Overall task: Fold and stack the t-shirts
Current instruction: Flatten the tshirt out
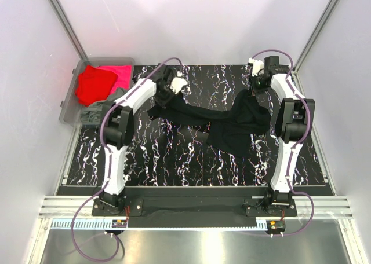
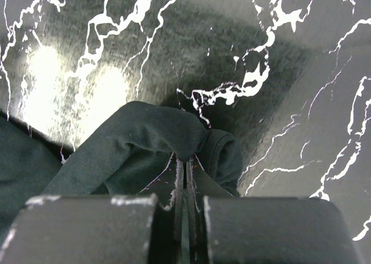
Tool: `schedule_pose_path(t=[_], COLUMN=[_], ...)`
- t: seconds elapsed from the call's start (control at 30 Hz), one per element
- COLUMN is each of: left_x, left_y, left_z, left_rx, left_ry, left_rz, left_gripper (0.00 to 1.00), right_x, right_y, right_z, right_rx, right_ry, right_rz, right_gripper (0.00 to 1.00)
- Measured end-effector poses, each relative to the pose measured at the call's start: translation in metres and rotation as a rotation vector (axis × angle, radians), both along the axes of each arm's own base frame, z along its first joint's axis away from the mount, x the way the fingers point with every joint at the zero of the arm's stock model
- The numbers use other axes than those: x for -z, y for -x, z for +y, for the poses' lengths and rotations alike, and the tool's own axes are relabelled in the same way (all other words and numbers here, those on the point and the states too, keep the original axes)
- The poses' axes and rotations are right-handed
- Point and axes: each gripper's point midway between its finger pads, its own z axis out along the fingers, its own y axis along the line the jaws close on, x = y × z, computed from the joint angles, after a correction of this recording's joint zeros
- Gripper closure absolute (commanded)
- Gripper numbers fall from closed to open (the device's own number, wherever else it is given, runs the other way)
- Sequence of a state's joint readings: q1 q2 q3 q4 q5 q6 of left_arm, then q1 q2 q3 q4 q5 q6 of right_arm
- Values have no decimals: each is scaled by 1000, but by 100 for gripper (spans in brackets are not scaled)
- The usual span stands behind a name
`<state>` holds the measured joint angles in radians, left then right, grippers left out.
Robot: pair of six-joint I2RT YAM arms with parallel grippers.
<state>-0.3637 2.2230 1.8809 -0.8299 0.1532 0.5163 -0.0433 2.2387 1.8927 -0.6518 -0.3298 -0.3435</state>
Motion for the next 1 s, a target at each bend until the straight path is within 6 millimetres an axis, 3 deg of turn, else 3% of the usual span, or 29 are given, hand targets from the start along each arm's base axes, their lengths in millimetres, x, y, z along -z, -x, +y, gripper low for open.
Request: schedule_pose_path(t=[0.2, 0.27, 0.33, 0.43, 0.73, 0.83, 1.0], left_x=[-66, -79, -82, -72, -52, -51, -48], left_y=[2, 6, 7, 12, 22, 22, 25], left_z=[3, 3, 3, 3, 5, 5, 4], left_rx=[0, 3, 6, 7, -5, -7, -4], left_ry=[53, 66, 73, 69, 55, 56, 52], left_rz=[-116, -136, -138, -112, -50, -47, -40], left_gripper=[100, 100, 100, 100, 100, 100, 100], right_x=[-2, -2, -2, -9, -71, -70, -54], right_y=[5, 5, 6, 7, 23, 31, 60], right_z=[-2, -5, -9, -18, -73, -73, -58], right_rx=[-1, 1, 8, 18, 90, 80, -6], right_ry=[11, 21, 36, 51, 79, 34, -19], right_rz=[0, 1, 0, -11, -123, -100, -9], right_gripper=[99, 71, 52, 46, 49, 53, 52])
